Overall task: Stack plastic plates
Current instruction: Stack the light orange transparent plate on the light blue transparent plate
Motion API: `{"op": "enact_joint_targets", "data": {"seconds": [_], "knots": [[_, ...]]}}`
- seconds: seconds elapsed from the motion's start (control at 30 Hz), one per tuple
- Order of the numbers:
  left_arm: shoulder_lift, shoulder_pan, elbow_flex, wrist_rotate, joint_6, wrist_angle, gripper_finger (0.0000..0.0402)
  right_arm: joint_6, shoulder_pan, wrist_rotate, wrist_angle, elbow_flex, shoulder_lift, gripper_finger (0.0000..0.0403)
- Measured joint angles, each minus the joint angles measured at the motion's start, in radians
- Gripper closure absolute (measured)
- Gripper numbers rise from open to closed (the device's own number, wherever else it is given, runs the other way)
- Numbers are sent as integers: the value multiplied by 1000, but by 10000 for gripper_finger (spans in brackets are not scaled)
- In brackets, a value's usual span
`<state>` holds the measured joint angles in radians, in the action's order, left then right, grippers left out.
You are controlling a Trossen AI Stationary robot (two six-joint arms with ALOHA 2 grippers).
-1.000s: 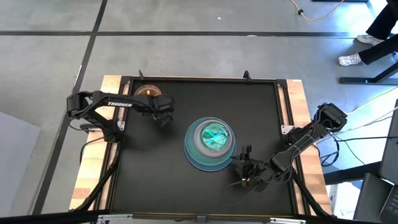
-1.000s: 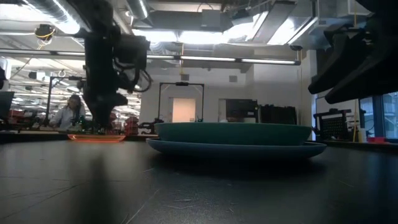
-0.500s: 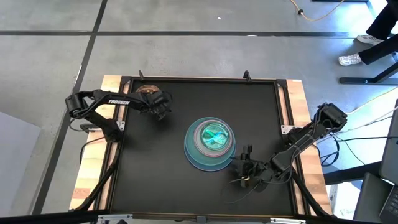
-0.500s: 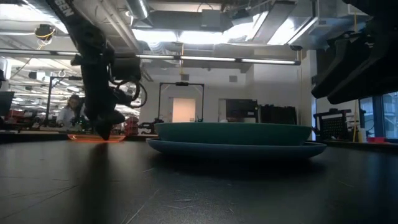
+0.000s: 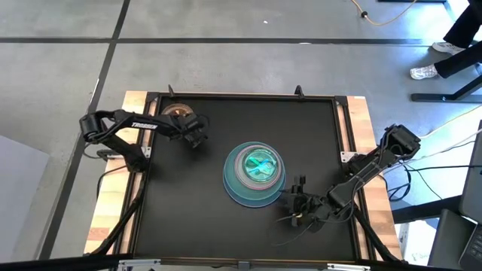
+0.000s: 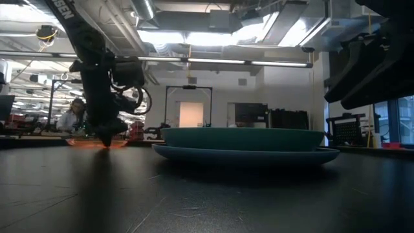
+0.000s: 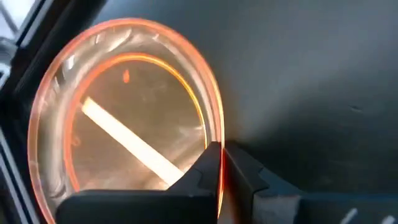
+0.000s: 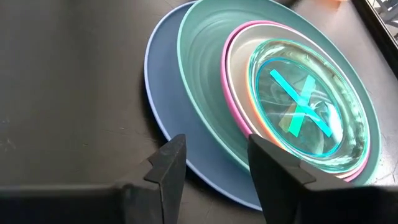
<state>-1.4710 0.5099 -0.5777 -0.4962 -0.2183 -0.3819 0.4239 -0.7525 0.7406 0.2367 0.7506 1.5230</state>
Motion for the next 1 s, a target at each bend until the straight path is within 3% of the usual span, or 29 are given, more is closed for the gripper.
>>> {"op": "enact_joint_targets", "data": {"seconds": [0.23, 0.43, 0.53, 0.77, 1.0], "knots": [[-1, -181, -132, 5, 11, -88, 399, -8, 0, 0, 6, 0, 0, 237], [-1, -369, -296, 21, 43, -56, 399, -9, 0, 0, 6, 0, 0, 237], [0, -450, -352, 42, 63, 26, 398, -9, 0, 0, 6, 0, 0, 237], [-27, -613, -378, 282, 107, 345, 397, -9, 0, -26, -2, 0, 0, 237], [-162, -674, -377, 290, 136, 541, 397, -9, -1, -26, -4, 0, 1, 237]]}}
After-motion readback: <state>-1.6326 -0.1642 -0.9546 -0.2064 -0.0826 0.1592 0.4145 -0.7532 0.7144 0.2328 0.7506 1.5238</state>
